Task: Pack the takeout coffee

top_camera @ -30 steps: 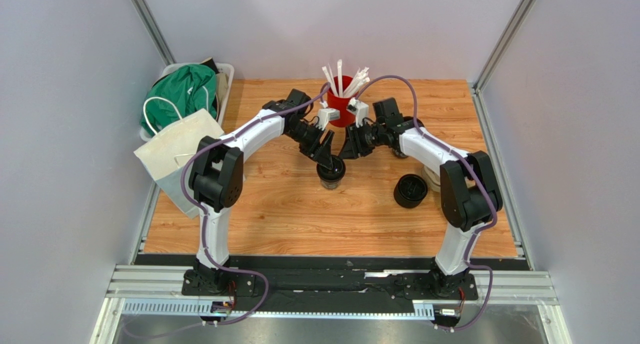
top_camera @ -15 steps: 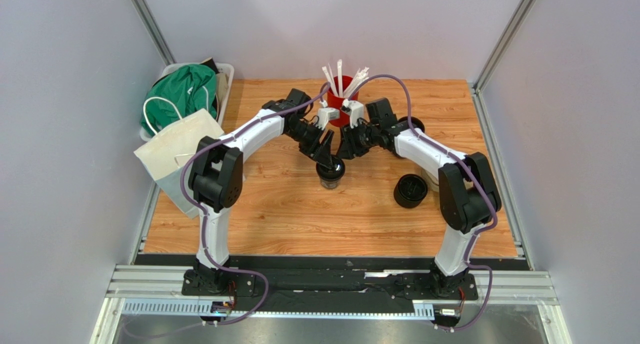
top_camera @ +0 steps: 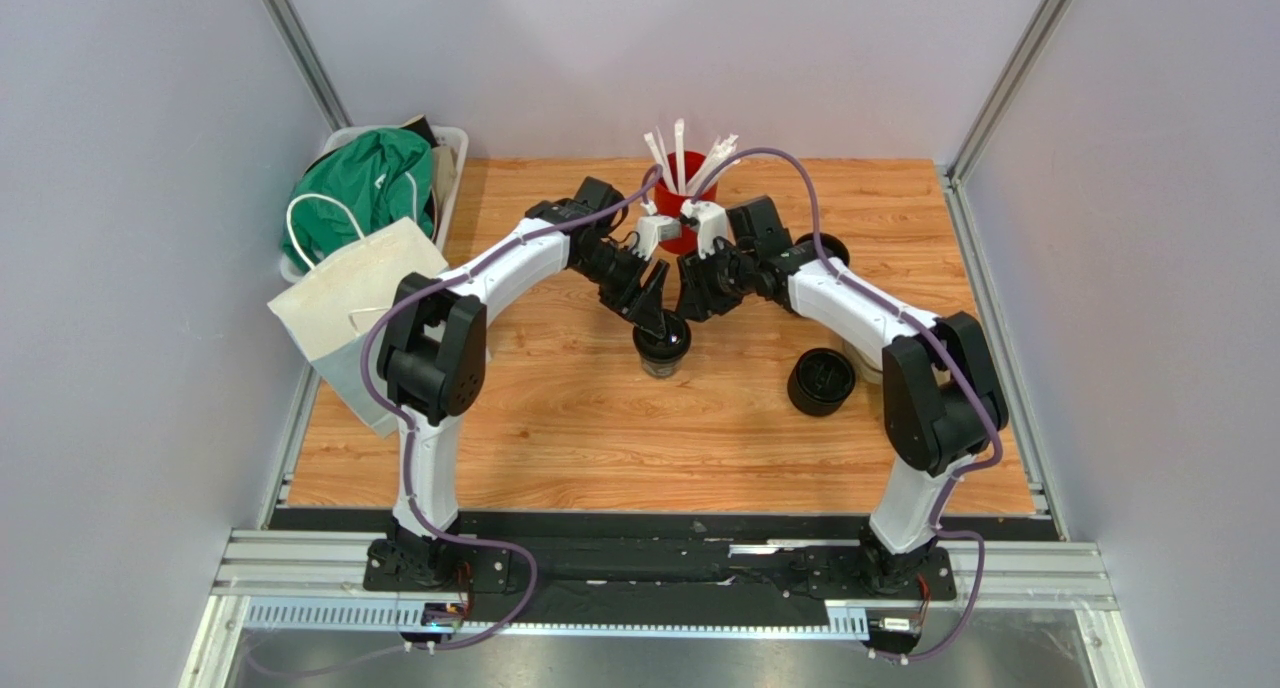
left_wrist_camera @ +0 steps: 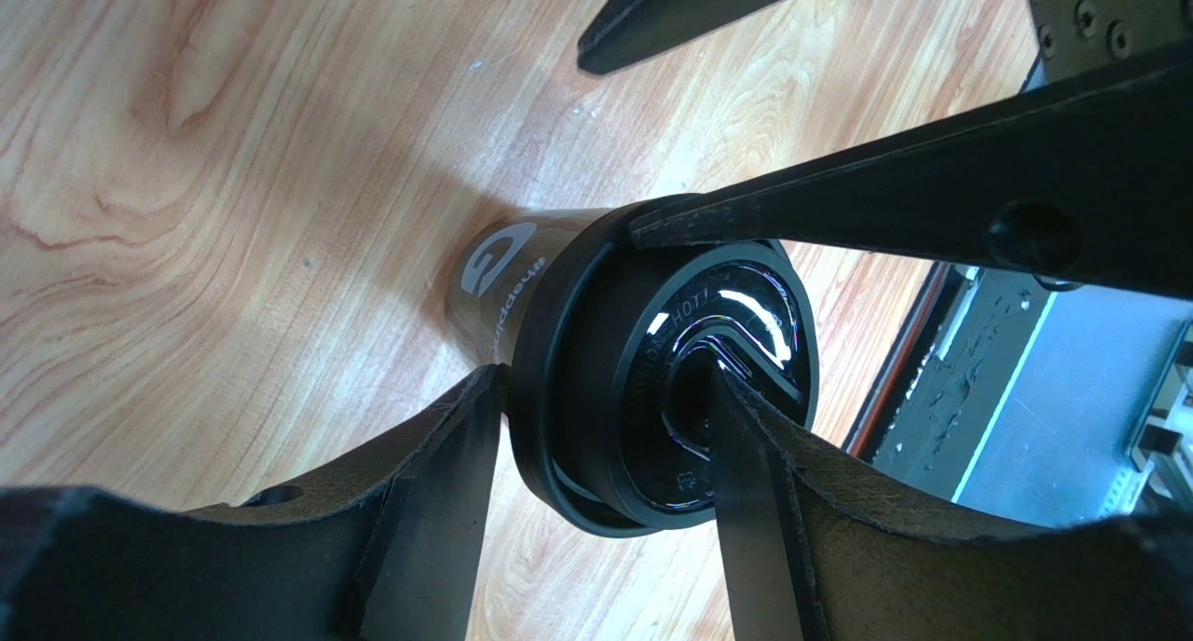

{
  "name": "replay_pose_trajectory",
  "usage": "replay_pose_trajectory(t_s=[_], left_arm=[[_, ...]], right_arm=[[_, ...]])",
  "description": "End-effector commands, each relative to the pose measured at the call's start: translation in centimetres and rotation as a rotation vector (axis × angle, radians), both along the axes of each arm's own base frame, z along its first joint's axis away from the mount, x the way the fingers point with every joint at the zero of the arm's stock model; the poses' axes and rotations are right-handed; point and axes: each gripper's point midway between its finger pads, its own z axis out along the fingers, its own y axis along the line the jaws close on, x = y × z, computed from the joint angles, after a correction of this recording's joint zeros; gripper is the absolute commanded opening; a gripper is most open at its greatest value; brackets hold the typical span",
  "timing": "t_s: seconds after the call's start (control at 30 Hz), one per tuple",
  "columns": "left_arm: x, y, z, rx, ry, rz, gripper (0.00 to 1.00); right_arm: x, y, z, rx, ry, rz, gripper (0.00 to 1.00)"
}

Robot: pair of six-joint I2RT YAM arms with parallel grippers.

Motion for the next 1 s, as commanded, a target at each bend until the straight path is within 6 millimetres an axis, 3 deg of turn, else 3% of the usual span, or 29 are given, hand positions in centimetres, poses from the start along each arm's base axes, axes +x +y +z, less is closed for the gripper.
replay_pose_trajectory(t_s=[0.0,0.37,0.67,0.97], left_arm=[[0.0,3.1,-5.3,0.224,-0.029,-0.018,0.62],[0.1,3.2,-5.2,0.230,-0.033,-0.015,0.62],[0.2,3.1,-5.3,0.228,-0.032,-0.013,0.62],[0.2,3.1,-5.3,0.230,-0.032,-0.011,0.61]], right_arm=[[-0.6,-1.2,2.6,-0.058,-0.050,0.017,0.46],[-2.4,-1.2,5.7,-0.001,-0.067,0.072,0.52],[-3.7,-1.4,1.2,-0.013,0.048,0.069,0.52],[-4.1,-1.6,-0.1,-0.031,0.075,0.073,0.52]])
